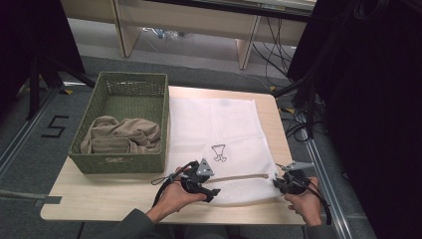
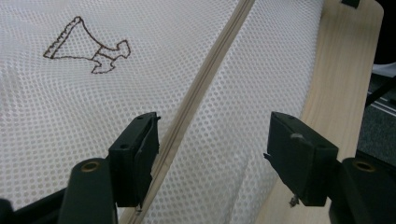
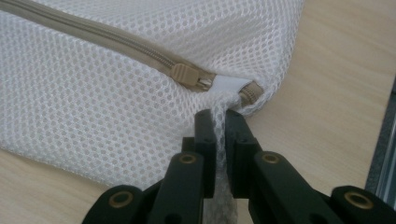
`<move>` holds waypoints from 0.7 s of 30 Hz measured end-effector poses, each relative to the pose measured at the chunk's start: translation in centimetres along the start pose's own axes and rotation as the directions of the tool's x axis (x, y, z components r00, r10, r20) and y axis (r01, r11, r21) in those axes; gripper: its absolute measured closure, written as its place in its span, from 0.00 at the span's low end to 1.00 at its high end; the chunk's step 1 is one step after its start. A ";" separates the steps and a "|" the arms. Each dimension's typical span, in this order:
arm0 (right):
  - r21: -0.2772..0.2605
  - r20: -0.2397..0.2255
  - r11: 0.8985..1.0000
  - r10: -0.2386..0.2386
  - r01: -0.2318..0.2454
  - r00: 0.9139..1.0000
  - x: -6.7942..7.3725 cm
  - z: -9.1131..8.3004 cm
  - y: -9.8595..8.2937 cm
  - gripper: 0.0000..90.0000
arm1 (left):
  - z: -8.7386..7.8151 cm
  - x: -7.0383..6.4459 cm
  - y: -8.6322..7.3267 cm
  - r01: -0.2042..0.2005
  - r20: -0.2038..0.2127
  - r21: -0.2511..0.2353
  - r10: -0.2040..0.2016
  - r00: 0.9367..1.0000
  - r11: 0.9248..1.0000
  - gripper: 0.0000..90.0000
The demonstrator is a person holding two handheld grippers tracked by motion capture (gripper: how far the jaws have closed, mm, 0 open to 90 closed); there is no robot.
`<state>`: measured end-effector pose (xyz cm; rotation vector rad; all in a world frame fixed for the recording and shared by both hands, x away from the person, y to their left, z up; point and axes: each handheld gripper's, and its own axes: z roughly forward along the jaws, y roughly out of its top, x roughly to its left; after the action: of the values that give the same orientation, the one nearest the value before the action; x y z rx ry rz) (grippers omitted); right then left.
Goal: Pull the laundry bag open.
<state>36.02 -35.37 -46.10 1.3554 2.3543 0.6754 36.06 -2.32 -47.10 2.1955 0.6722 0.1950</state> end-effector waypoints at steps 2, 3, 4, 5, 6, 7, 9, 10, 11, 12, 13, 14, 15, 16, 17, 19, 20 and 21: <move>-0.023 0.024 0.999 -0.037 0.037 0.999 0.4 -0.9 0.3 0.96 | 0.2 -0.2 0.6 -0.006 0.006 -0.011 0.006 1.000 1.000 0.39; -0.029 0.025 0.999 -0.041 0.042 0.999 0.5 -1.1 0.3 0.96 | 0.4 -0.2 1.0 -0.011 0.009 -0.021 0.011 1.000 1.000 0.40; -0.037 0.022 0.998 -0.044 0.045 0.999 0.6 -1.3 0.4 0.96 | 0.5 -0.3 1.3 -0.010 0.008 -0.031 0.010 1.000 0.999 0.41; -0.037 0.022 0.998 -0.044 0.045 0.999 0.6 -1.3 0.4 0.96 | 0.5 -0.3 1.3 -0.010 0.008 -0.031 0.010 1.000 0.999 0.42; -0.043 0.025 0.998 -0.050 0.051 0.998 0.7 -1.4 0.5 0.96 | 0.6 -0.4 1.5 -0.010 0.009 -0.038 0.011 1.000 0.999 0.42; -0.047 0.026 0.998 -0.049 0.050 0.998 0.8 -1.5 0.5 0.96 | 0.8 -0.5 2.0 -0.011 0.016 -0.046 0.011 1.000 0.999 0.44; -0.055 0.021 0.997 -0.053 0.054 0.998 0.8 -1.7 0.6 0.96 | 1.3 -0.6 2.7 -0.015 0.028 -0.061 0.017 0.999 0.998 0.47; -0.054 0.024 0.997 -0.059 0.060 0.998 0.8 -1.8 0.6 0.96 | 1.6 -0.6 3.0 -0.016 0.031 -0.065 0.018 0.999 0.998 0.53; -0.059 0.022 0.997 -0.056 0.057 0.998 0.9 -1.9 0.6 0.96 | 1.8 -0.7 3.3 -0.008 0.040 -0.070 0.011 0.999 0.998 0.53; -0.068 0.025 0.995 -0.068 0.069 0.997 0.9 -2.1 0.7 0.96 | 2.6 -1.0 4.0 -0.021 0.057 -0.076 0.026 0.998 0.997 0.57; -0.068 0.025 0.995 -0.068 0.069 0.997 0.9 -2.1 0.7 0.96 | 2.6 -1.0 4.0 -0.021 0.057 -0.076 0.026 0.998 0.997 0.59; -0.074 0.030 0.995 -0.065 0.067 0.997 1.0 -2.3 0.8 0.96 | 2.9 -1.1 4.4 -0.028 0.064 -0.078 0.033 0.997 0.997 0.59; -0.074 0.030 0.995 -0.065 0.067 0.997 1.0 -2.3 0.8 0.96 | 3.2 -1.2 4.6 -0.034 0.067 -0.080 0.039 0.997 0.996 0.59; -0.076 0.027 0.994 -0.075 0.077 0.997 1.1 -2.4 0.8 0.96 | 3.7 -1.3 5.0 -0.032 0.070 -0.084 0.038 0.997 0.996 0.60; -0.080 0.027 0.994 -0.075 0.077 0.997 1.1 -2.4 0.9 0.96 | 4.4 -1.6 5.8 -0.035 0.064 -0.091 0.041 0.997 0.995 0.60; -0.085 0.030 0.993 -0.077 0.080 0.997 1.2 -2.5 0.9 0.96 | 5.1 -2.0 6.6 -0.052 0.069 -0.098 0.058 0.996 0.994 0.62; -0.085 0.030 0.993 -0.077 0.080 0.997 1.2 -2.5 0.9 0.96 | 5.1 -2.0 6.6 -0.052 0.069 -0.098 0.058 0.996 0.994 0.62; -0.086 0.031 0.993 -0.077 0.079 0.997 1.2 -2.6 0.9 0.96 | 5.4 -2.2 6.9 -0.064 0.068 -0.100 0.070 0.995 0.993 0.62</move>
<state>34.80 -34.53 -43.52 1.2217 2.3143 0.7233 38.91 -10.72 -45.28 2.1220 0.5388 0.1799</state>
